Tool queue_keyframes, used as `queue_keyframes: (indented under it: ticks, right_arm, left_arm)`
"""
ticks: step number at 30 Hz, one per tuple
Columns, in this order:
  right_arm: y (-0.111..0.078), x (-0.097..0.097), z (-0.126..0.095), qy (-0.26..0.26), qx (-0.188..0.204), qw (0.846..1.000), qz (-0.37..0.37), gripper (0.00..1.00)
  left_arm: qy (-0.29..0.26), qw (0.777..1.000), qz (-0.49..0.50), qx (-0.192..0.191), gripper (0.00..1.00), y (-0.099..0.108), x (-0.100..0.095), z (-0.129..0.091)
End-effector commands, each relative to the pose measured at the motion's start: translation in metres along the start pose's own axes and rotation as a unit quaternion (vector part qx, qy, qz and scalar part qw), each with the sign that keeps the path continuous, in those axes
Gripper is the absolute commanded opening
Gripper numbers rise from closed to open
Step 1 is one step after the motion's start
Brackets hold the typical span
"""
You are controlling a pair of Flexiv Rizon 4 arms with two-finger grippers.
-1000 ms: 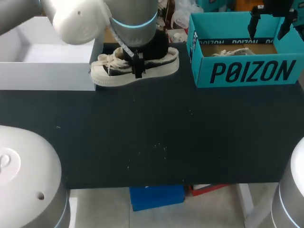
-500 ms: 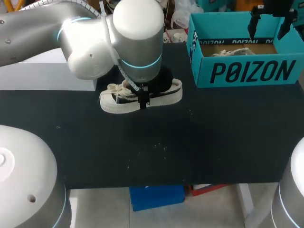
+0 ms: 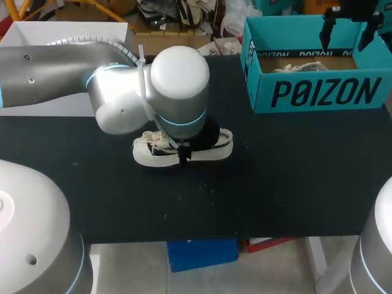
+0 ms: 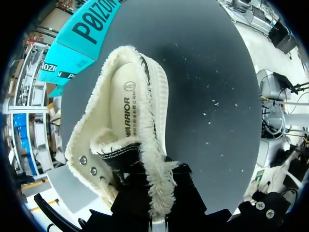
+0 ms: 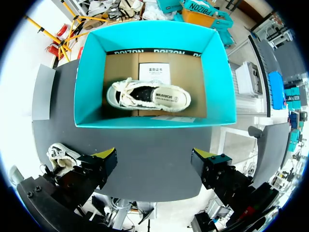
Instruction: Take the shoe out of the shoebox, open the shoe tongue, remove and reinsert the insole, then place the shoe into the shoebox
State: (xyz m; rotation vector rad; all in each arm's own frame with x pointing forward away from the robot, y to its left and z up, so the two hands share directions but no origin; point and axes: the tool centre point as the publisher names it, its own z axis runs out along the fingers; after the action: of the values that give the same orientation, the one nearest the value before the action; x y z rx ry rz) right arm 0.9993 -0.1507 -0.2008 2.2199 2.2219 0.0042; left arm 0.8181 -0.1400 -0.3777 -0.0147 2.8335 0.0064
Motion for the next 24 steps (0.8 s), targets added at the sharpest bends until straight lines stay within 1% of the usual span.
queue_keyframes:
  ticks: [1,2,3,4,5,6,9,13,15,16,18,21,24]
  right_arm:
    - [0.000,0.000,0.000,0.000,0.001,1.000,0.000,1.00]
    - [0.000,0.000,0.000,0.000,0.001,1.000,0.000,1.00]
    - [0.000,0.000,0.000,0.000,0.001,1.000,0.000,1.00]
    - [0.000,0.000,0.000,0.000,0.001,1.000,0.000,1.00]
    - [0.000,0.000,0.000,0.000,0.001,1.000,0.000,1.00]
    - [0.000,0.000,0.000,0.000,0.001,1.000,0.000,1.00]
    - [0.000,0.000,0.000,0.000,0.001,1.000,0.000,1.00]
    - [0.000,0.000,0.000,0.000,0.001,1.000,0.000,1.00]
    - [0.000,0.000,0.000,0.000,0.001,1.000,0.000,1.00]
    - [0.000,0.000,0.000,0.000,0.001,1.000,0.000,1.00]
    - [0.000,0.000,0.000,0.000,0.001,1.000,0.000,1.00]
    - [0.000,0.000,0.000,0.000,0.001,1.000,0.000,1.00]
    - [0.000,0.000,0.000,0.000,0.001,1.000,0.000,1.00]
  left_arm:
    - [0.001,1.000,0.010,0.013,0.00,0.000,0.000,0.018]
    - [0.003,1.000,0.013,0.016,0.00,0.000,0.000,0.018]
    - [0.004,1.000,0.015,0.015,0.25,0.001,0.000,0.018]
    - [0.008,1.000,0.016,0.015,0.76,0.001,0.000,0.019]
    - [0.008,1.000,0.017,0.015,1.00,0.001,0.000,0.019]
    - [0.008,1.000,0.018,0.015,1.00,0.002,0.000,0.019]
    - [0.008,1.000,0.023,0.019,1.00,0.004,-0.002,0.010]
    - [0.009,0.998,0.018,0.060,1.00,0.009,-0.009,-0.018]
    - [0.020,0.993,0.016,0.112,1.00,0.012,-0.012,-0.038]
    - [0.018,0.993,0.015,0.118,1.00,0.015,-0.013,-0.046]
    - [0.018,0.990,0.010,0.141,1.00,0.020,-0.015,-0.058]
    - [0.025,0.983,-0.006,0.180,1.00,0.030,-0.017,-0.073]
    - [0.023,0.980,-0.014,0.199,1.00,0.043,-0.018,-0.081]
